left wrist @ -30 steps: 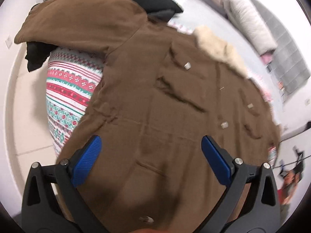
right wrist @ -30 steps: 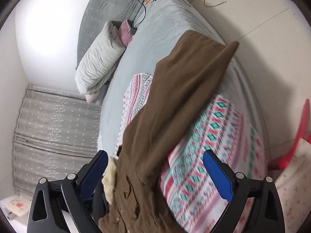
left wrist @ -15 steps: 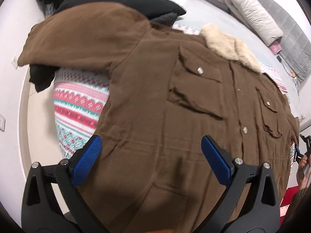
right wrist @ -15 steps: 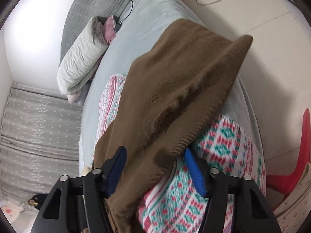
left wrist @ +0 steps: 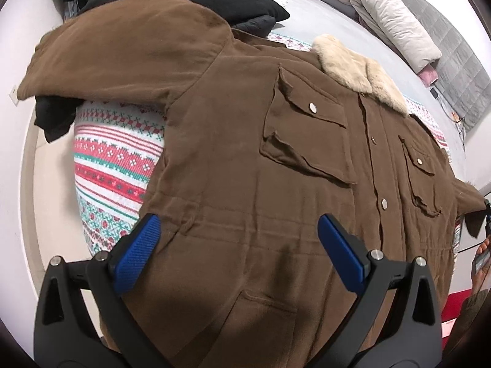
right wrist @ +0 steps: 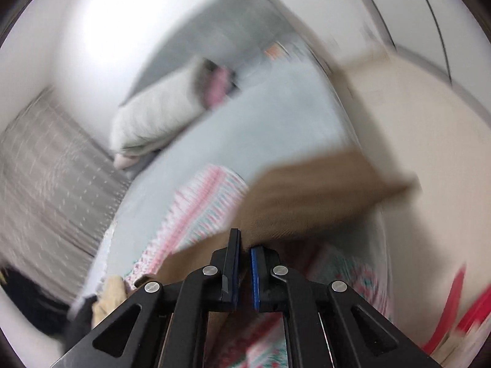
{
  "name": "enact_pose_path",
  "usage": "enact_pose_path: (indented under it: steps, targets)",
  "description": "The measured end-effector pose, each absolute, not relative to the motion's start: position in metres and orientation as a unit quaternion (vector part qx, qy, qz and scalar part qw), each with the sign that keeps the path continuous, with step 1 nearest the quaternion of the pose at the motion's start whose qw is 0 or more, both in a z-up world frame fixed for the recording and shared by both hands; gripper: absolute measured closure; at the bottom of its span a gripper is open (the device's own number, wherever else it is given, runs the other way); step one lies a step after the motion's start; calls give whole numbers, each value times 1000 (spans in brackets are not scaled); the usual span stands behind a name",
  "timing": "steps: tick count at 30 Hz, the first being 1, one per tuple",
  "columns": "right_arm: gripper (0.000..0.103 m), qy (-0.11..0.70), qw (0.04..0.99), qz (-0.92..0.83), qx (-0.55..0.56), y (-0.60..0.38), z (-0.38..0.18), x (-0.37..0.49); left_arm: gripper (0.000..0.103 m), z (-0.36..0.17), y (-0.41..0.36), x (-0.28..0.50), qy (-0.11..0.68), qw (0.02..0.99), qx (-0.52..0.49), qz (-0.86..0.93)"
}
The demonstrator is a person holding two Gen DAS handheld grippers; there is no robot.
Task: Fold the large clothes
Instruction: 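Grasp the jacket sleeve nearest the right tool with the right tool, then carry the held sleeve across the jacket body with the right tool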
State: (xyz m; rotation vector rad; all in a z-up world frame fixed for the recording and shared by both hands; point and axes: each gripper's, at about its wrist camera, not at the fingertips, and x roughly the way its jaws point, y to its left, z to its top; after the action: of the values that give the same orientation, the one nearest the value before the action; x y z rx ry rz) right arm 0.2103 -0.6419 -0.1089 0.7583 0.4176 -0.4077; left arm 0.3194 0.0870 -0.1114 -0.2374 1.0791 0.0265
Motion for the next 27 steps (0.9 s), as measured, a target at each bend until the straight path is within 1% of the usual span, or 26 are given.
enact_pose_path:
  steps: [2, 3, 6, 8, 10, 11, 12, 14, 18, 21, 23, 27]
  targets:
    - [98, 187, 899, -185, 350, -629, -96, 211, 1, -112, 87, 319, 516, 849, -117, 8]
    - [98, 190, 893, -183, 365, -630, -99, 212, 1, -113, 86, 319, 516, 848, -118, 6]
    - [98, 210, 849, -191, 447, -655, -137, 203, 1, -111, 85, 318, 513, 851, -113, 4]
    - [96, 216, 805, -165, 527, -677, -174, 195, 1, -110, 85, 317, 511, 852, -111, 1]
    - [90, 221, 774, -137, 577, -694, -196, 193, 1, -110, 86, 316, 511, 853, -109, 1]
    - [82, 223, 766, -131, 588, -696, -201, 191, 1, -110, 87, 316, 511, 853, -110, 1]
    - [67, 226, 756, -127, 602, -699, -206, 189, 1, -110, 87, 317, 511, 852, -112, 1]
    - [54, 233, 740, -132, 616, -706, -215, 185, 1, -110, 87, 317, 512, 851, -116, 0]
    - [52, 218, 697, -119, 672, -711, -236, 180, 1, -111, 82, 318, 514, 850, -114, -8]
    - [52, 178, 665, -105, 718, -716, -249, 164, 1, -110, 80, 316, 513, 851, -111, -13]
    - [52, 144, 661, -99, 730, -716, -247, 156, 1, -109, 81, 316, 510, 853, -112, -17]
    - [45, 93, 665, -139, 727, -719, -243, 130, 1, -110, 87, 315, 509, 851, -128, -24]
